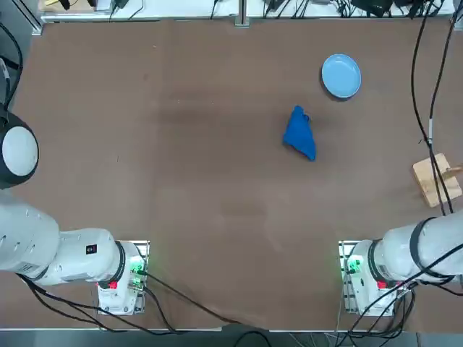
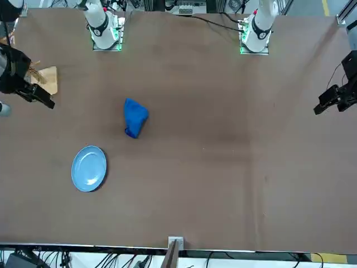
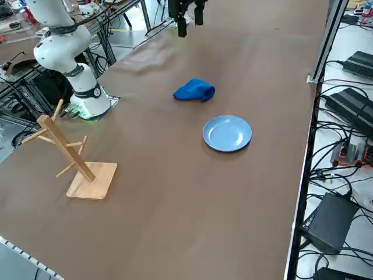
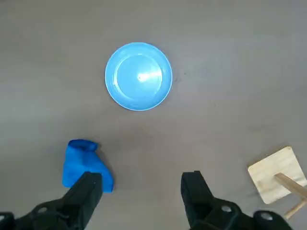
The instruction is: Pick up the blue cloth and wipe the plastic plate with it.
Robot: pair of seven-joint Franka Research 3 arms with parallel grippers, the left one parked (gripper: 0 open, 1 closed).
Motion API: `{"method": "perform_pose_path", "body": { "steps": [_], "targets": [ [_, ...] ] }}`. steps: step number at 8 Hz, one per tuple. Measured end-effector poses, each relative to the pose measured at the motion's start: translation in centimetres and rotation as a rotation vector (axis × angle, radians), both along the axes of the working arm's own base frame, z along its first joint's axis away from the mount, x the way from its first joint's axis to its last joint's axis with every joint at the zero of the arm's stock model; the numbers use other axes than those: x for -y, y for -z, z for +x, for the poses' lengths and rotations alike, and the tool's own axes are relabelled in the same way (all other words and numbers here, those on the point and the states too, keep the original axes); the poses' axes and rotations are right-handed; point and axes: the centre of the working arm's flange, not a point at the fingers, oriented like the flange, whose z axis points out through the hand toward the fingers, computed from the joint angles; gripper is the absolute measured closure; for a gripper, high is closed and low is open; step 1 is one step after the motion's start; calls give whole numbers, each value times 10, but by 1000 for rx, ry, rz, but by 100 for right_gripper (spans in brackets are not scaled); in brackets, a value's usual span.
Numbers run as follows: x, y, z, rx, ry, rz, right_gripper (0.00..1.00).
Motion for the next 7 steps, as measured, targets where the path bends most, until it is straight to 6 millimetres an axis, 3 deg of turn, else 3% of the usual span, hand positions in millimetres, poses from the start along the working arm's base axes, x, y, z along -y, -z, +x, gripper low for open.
{"method": "perform_pose_path", "body": {
  "steps": [2,7],
  "targets": [
    [-1,-8,-5,1,0,6,0],
    [4,-5,-5,-11,8,6,0]
  ]
}}
